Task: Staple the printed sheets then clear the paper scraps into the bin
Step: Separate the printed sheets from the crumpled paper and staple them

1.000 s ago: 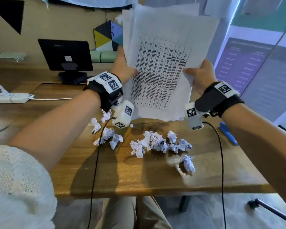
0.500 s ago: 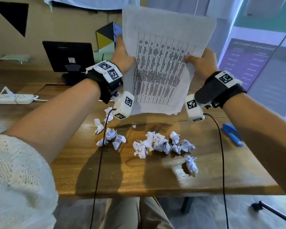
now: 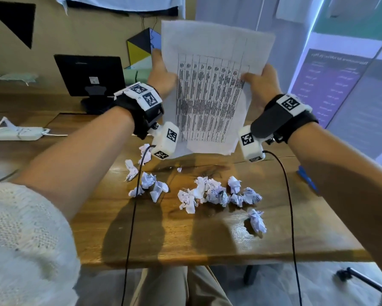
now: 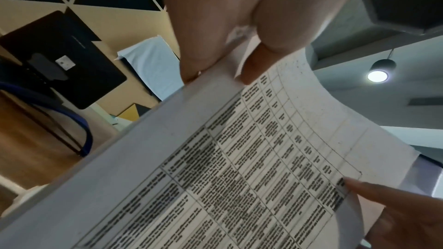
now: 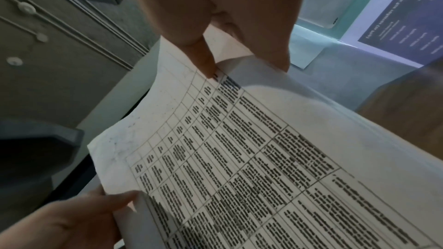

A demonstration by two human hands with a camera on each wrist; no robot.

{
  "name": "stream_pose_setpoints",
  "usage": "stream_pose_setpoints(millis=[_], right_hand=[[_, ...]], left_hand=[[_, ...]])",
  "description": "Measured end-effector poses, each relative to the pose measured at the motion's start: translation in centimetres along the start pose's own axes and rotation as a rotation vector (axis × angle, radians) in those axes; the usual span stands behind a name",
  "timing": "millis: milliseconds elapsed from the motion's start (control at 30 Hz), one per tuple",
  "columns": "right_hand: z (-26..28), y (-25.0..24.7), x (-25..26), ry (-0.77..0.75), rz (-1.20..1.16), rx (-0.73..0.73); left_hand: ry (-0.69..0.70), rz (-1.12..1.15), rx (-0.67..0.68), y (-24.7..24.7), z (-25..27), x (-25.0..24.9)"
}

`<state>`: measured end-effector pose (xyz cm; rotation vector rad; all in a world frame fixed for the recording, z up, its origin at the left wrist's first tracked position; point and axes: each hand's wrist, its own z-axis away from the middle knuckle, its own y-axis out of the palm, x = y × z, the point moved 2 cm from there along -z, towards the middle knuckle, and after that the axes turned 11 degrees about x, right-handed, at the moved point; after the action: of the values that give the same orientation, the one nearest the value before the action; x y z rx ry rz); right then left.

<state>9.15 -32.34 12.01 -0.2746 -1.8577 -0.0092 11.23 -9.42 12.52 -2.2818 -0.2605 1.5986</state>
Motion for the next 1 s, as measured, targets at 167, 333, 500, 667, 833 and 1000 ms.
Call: stream_pose_setpoints(millis=[167, 333, 500, 667, 833, 1000], right_hand=[[0.5, 0.2, -3.9, 0.110, 0.096, 0.079], [0.2, 0.1, -2.4, 0.084, 0.143, 0.051], [1.3, 0.2, -3.2, 0.072, 0.092, 0.075], [2.6, 1.7, -6.2, 0.176, 0.129, 0.097], [2.2, 1.4, -5.5, 0.128, 0.019, 0.018], [3.4, 1.9, -7.9, 0.225, 0.040, 0.037]], left_hand=[[-0.197, 0.036, 0.036, 1.0, 0.8, 3.1], [-0.089, 0.071, -0.040, 0.4, 0.0, 1.5], [-0.104, 0.158, -0.064, 1.0, 0.7, 2.8], [-0.171, 0.176, 0.030, 2.7, 1.7, 5.1], [-0.189, 0.184, -0.003, 1.7, 1.0, 5.0], [-0.290, 0.152, 0.036, 2.9, 3.4, 7.2]])
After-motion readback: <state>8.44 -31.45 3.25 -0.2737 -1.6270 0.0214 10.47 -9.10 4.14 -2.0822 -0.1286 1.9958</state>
